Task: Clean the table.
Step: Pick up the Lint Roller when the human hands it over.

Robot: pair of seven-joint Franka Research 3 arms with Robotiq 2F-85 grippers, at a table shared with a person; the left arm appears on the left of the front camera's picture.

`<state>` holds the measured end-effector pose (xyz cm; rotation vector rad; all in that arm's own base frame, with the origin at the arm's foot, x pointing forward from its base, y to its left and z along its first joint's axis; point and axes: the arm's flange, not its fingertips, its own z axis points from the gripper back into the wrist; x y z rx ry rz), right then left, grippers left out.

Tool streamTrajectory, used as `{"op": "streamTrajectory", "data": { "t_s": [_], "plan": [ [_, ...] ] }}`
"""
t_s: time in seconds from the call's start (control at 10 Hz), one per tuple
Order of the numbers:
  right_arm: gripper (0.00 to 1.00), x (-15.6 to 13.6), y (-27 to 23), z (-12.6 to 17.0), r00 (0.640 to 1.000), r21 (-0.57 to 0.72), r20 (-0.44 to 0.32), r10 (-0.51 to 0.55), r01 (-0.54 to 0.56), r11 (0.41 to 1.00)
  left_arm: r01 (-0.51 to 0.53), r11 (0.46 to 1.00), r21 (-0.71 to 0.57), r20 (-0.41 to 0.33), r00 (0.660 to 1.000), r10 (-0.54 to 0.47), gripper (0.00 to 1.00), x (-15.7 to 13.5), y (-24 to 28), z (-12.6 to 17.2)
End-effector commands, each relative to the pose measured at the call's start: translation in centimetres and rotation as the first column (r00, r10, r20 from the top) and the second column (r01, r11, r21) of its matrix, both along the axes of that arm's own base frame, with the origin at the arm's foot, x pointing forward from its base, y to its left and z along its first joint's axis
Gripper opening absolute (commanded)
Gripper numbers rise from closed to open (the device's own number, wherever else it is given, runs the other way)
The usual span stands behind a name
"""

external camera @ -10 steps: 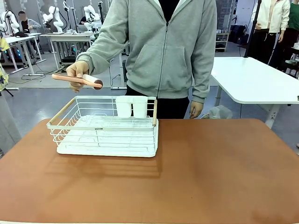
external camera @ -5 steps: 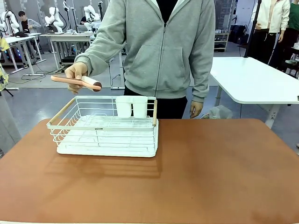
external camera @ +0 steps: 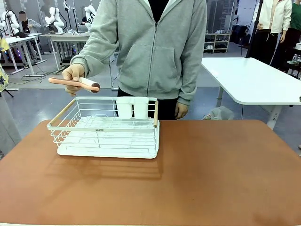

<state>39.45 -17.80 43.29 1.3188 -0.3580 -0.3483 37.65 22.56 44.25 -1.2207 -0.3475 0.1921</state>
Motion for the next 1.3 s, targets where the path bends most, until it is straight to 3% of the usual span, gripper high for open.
{"op": "streamTrajectory", "data": {
  "t_s": [0.0, 0.3, 0.6, 0.9, 1.1, 1.2],
  "plan": [
    [1.00, -0.3, 0.3, 0.3, 1.000, 0.006, 0.007, -0.005, 0.005, 1.000, -0.062, 0.996, 0.063, -0.112, 0.991, 0.069, 1.00, 0.5, -1.7, 1.6],
    [1.00, -0.3, 0.3, 0.3, 1.000, 0.006, 0.007, -0.005, 0.005, 1.000, -0.092, 0.993, 0.072, -0.305, 0.946, 0.110, 1.00, 1.6, -7.2, 6.3],
    [1.00, -0.3, 0.3, 0.3, 1.000, 0.006, 0.007, -0.005, 0.005, 1.000, -0.179, 0.980, 0.088, -0.400, 0.895, 0.199, 1.00, 2.1, -12.3, 7.2],
    [1.00, -0.3, 0.3, 0.3, 1.000, 0.006, 0.007, -0.005, 0.005, 1.000, -0.244, 0.959, 0.145, -0.358, 0.890, 0.281, 1.00, 2.9, -16.4, 5.9],
    [1.00, -0.3, 0.3, 0.3, 1.000, 0.006, 0.007, -0.005, 0.005, 1.000, -0.340, 0.923, 0.180, -0.225, 0.899, 0.375, 1.00, 3.1, -18.7, 4.5],
    [1.00, -0.3, 0.3, 0.3, 1.000, 0.006, 0.007, -0.005, 0.005, 1.000, -0.345, 0.920, 0.189, -0.198, 0.904, 0.379, 1.00, 3.3, -19.5, 3.7]
  ]
}}
